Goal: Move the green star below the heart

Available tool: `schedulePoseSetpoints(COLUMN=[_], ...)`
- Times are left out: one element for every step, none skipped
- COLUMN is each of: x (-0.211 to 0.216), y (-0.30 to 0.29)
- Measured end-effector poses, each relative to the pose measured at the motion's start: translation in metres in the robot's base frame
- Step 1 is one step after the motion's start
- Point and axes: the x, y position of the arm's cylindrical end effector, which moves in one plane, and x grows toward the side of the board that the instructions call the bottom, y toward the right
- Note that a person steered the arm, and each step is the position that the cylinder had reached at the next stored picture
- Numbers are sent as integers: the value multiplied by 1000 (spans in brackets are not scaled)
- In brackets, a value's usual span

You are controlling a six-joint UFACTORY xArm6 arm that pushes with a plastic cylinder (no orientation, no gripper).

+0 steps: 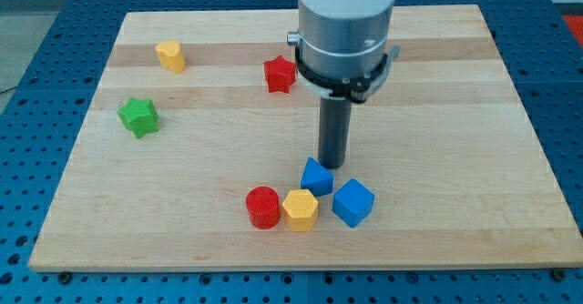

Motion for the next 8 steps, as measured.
schedulePoseSetpoints(x=[-31,-7,38,31,17,5,-25,-77], y=[-33,-109,-192,-305,-336,-337,-337,-332])
